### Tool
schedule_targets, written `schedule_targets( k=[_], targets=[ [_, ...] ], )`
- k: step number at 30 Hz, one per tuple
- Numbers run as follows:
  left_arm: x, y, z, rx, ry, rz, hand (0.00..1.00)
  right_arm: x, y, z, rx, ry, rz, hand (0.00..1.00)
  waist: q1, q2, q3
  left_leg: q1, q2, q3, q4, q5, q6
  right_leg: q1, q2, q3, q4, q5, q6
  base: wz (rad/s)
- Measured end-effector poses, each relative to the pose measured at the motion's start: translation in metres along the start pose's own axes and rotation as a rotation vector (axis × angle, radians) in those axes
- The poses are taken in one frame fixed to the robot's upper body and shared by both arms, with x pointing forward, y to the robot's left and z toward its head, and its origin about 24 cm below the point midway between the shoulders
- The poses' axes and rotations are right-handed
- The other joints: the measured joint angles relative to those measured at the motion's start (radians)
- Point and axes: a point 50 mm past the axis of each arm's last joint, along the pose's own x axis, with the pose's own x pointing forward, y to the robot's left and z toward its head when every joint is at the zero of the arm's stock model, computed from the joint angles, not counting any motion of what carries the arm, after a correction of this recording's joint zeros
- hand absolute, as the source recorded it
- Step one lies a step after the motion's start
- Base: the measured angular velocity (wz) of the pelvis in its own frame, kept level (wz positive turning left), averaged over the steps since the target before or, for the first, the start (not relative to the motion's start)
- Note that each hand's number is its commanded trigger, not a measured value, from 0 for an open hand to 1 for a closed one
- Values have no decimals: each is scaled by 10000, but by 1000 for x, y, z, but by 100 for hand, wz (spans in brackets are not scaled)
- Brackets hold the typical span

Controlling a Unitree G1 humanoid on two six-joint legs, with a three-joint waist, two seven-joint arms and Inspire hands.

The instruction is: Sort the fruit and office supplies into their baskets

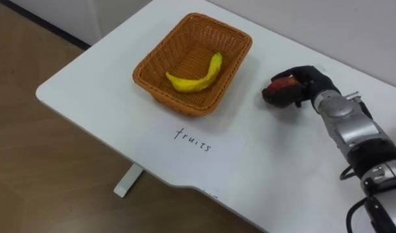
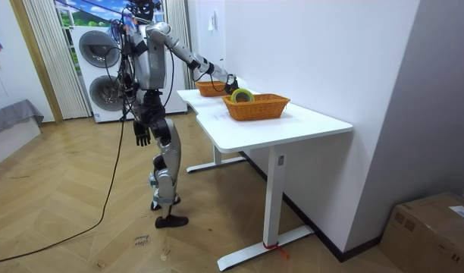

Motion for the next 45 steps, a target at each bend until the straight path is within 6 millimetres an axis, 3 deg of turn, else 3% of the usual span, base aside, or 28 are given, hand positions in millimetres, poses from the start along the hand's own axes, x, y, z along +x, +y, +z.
schedule_targets(
  k=[5,9,13,21,25,31,36,41,45],
  targets=[
    [0,2,0,-367,-23,141,0,-2,1,19,-49,-704,129,100,-221,44,-34,123,12,42,-29,0,1,76,-9,3,1,0,0,-3],
    [0,5,-1,-700,21,423,0,-8,-3,45,-41,-1683,28,100,-316,91,-119,322,13,76,-149,15,14,179,-84,20,29,-5,8,-4],
    [-1,6,-6,-898,174,539,0,-15,-7,69,87,-2758,-2,100,-457,134,-132,780,-1,22,-283,10,20,623,-91,-28,-9,-19,30,4],
    [-1,3,-10,-951,241,487,0,-25,-5,92,-437,-3783,-111,100,-446,223,-160,1194,-37,15,-343,-12,59,1022,-167,-16,157,-95,139,0],
    [-2,2,-15,-946,388,493,0,-26,-3,93,-488,-3816,-112,100,-452,254,-148,1387,-122,-87,-316,-31,93,1259,-221,-38,147,-127,184,5],
    [-2,6,-17,-569,552,640,0,-29,0,100,-448,-4005,-29,100,-252,118,-251,1284,-229,-175,-282,-22,161,1194,-246,-39,184,-141,209,4],
    [-3,11,-19,-718,620,775,0,-37,7,112,-698,-4550,145,100,29,45,-287,1320,-222,-193,-290,-20,174,1248,-245,-115,181,-140,213,3],
    [-3,16,-19,-682,678,945,0,-36,21,111,-1190,-4480,483,100,322,-84,-178,1418,-199,-201,-308,-55,187,1352,-254,-244,178,-151,230,3],
    [-3,16,-19,-649,702,909,0,-35,28,108,-1438,-4342,676,100,531,-126,-150,1336,-220,-204,-296,-77,212,1288,-276,-330,180,-148,236,0]
  ],
)
